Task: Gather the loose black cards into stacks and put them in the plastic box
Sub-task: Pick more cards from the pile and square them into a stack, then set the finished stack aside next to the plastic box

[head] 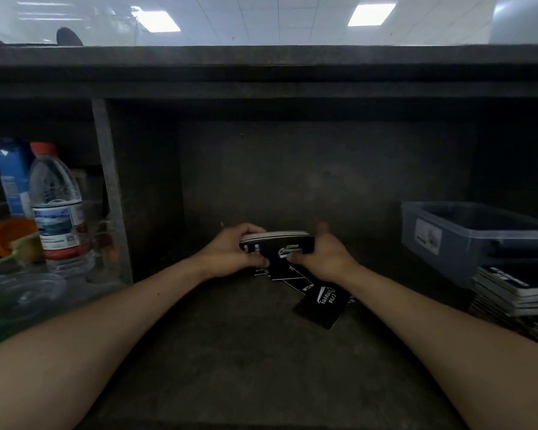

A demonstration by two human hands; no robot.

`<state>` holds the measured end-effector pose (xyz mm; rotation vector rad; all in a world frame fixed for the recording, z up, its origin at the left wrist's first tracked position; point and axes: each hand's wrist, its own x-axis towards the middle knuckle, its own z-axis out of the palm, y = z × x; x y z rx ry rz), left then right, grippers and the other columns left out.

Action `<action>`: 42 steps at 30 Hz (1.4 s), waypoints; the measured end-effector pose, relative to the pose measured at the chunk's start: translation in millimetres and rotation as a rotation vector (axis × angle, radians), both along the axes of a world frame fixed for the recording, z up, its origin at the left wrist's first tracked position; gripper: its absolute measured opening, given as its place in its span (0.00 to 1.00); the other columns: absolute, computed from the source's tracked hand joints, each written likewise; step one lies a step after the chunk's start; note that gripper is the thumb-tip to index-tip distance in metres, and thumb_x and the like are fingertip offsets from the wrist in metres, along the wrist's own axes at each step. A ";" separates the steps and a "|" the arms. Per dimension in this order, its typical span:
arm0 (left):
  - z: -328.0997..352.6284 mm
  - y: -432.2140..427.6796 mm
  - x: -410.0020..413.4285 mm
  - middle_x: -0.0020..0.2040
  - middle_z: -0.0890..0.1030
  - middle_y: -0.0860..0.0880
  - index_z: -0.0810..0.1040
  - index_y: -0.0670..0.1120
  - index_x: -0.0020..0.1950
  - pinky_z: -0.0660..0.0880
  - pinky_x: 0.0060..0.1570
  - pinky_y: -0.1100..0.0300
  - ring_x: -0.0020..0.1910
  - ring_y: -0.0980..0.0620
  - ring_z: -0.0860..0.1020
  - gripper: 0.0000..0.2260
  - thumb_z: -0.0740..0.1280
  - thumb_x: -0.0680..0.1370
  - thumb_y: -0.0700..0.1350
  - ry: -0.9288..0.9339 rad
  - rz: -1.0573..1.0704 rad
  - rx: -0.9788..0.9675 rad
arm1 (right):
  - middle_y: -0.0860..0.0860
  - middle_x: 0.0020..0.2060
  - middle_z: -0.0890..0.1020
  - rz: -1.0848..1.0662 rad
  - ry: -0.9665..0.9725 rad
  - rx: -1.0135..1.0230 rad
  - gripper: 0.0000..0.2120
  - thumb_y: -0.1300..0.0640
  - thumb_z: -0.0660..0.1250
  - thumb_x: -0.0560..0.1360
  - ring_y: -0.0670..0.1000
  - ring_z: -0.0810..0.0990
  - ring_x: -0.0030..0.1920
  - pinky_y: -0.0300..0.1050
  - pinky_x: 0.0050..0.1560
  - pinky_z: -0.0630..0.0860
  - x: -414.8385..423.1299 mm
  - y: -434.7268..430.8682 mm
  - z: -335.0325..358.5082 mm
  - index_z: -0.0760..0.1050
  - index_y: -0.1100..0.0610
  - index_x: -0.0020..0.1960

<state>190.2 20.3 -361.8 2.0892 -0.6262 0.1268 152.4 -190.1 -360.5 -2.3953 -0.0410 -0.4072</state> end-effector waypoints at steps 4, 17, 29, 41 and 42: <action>-3.6 -6.4 2.5 0.50 0.82 0.53 0.77 0.48 0.58 0.75 0.48 0.72 0.49 0.58 0.80 0.16 0.70 0.74 0.33 -0.061 0.039 -0.014 | 0.59 0.72 0.70 0.126 0.024 -0.200 0.29 0.54 0.65 0.80 0.57 0.68 0.72 0.42 0.69 0.63 8.3 9.7 -1.5 0.59 0.60 0.77; 78.8 -52.6 -108.4 0.46 0.86 0.50 0.85 0.51 0.47 0.80 0.43 0.60 0.44 0.53 0.82 0.14 0.68 0.73 0.34 0.046 0.121 -0.495 | 0.50 0.58 0.79 -0.031 -0.395 0.114 0.20 0.51 0.69 0.77 0.50 0.77 0.58 0.39 0.55 0.70 -109.9 -48.0 83.4 0.72 0.53 0.67; 69.2 -250.4 -222.2 0.51 0.85 0.43 0.82 0.42 0.54 0.83 0.40 0.55 0.48 0.46 0.85 0.09 0.71 0.74 0.35 0.579 -0.209 -0.377 | 0.44 0.36 0.75 -0.504 -0.117 0.077 0.14 0.42 0.70 0.72 0.47 0.76 0.37 0.44 0.37 0.71 -257.3 -239.9 77.8 0.71 0.51 0.41; 37.7 -193.5 -185.9 0.51 0.82 0.54 0.81 0.51 0.57 0.77 0.46 0.61 0.50 0.57 0.79 0.12 0.74 0.75 0.49 -0.012 0.086 -0.068 | 0.51 0.55 0.79 -0.426 -0.546 -0.389 0.15 0.52 0.68 0.73 0.52 0.74 0.58 0.48 0.53 0.69 -246.0 -182.7 54.6 0.76 0.50 0.60; 33.6 -173.9 -174.3 0.52 0.82 0.53 0.81 0.50 0.57 0.78 0.49 0.59 0.51 0.56 0.80 0.11 0.73 0.76 0.48 -0.078 0.127 0.020 | 0.49 0.55 0.79 -0.327 -0.543 -0.381 0.14 0.52 0.69 0.73 0.50 0.75 0.57 0.46 0.52 0.70 -239.7 -165.8 54.0 0.77 0.49 0.58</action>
